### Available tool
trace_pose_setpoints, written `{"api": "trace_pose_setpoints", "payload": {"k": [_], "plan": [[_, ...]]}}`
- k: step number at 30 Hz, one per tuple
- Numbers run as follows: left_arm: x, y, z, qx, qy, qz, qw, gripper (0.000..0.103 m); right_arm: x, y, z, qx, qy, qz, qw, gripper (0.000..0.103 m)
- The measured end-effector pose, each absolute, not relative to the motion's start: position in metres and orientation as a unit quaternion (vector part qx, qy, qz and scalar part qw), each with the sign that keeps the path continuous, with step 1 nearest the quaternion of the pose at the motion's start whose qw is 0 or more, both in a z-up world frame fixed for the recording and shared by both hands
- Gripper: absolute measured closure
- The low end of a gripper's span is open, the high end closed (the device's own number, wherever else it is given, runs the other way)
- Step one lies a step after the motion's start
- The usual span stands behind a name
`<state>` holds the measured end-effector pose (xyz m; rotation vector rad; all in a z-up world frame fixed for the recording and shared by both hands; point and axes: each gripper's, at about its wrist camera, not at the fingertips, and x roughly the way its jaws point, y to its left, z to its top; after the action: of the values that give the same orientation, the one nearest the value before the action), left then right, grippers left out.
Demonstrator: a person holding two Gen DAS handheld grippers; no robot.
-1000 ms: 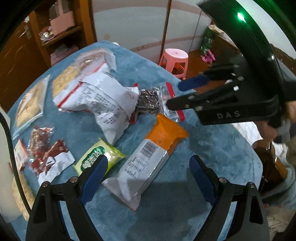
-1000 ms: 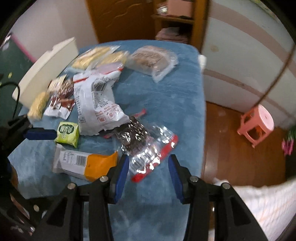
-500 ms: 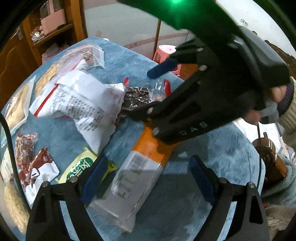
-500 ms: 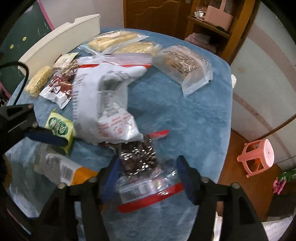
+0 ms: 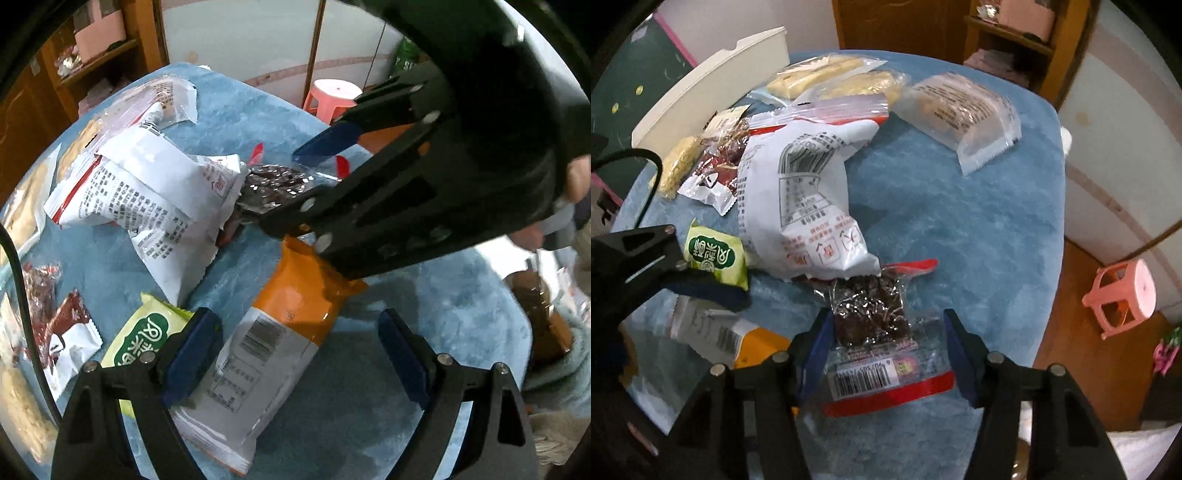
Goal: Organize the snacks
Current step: 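Grasp the orange-and-white bar with the left gripper while the right grasps the red-edged jerky bag, then carry the bar and jerky bag to the white tray and release both inside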
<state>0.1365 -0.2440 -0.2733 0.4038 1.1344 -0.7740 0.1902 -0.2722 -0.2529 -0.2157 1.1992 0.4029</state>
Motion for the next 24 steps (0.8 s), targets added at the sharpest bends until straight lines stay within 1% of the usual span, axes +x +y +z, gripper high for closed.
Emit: {"api": "trace_pose_setpoints", "payload": {"k": [1,3,5,7,8,12,15,24], "plan": [[0.133,-0.248,-0.276,0.198,0.516,-0.353,0.755,0.014,0.189,-0.277,-0.253,-0.088,0.562,0.187,0.801,0.045],[0.127,-0.251,-0.282,0.23,0.5,-0.345,0.76,0.025,0.184,-0.284,-0.251,-0.072,0.564,0.184,0.802,0.045],[0.122,-0.25,-0.28,0.224,0.499,-0.354,0.758,0.048,0.182,-0.289,-0.251,-0.056,0.564,0.181,0.804,0.045],[0.122,-0.247,-0.278,0.213,0.508,-0.351,0.757,0.061,0.178,-0.292,-0.251,-0.046,0.563,0.177,0.806,0.045],[0.122,-0.243,-0.276,0.202,0.515,-0.348,0.757,0.064,0.175,-0.294,-0.251,-0.04,0.563,0.175,0.807,0.045],[0.118,-0.223,-0.268,0.16,0.528,-0.343,0.76,0.066,0.163,-0.3,-0.245,-0.019,0.556,0.175,0.813,0.045],[0.107,-0.206,-0.254,0.135,0.52,-0.343,0.77,0.066,0.155,-0.299,-0.238,-0.001,0.545,0.176,0.82,0.046],[0.103,-0.125,-0.196,0.05,0.501,-0.285,0.816,0.066,0.114,-0.277,-0.196,0.051,0.492,0.206,0.844,0.045]]}}
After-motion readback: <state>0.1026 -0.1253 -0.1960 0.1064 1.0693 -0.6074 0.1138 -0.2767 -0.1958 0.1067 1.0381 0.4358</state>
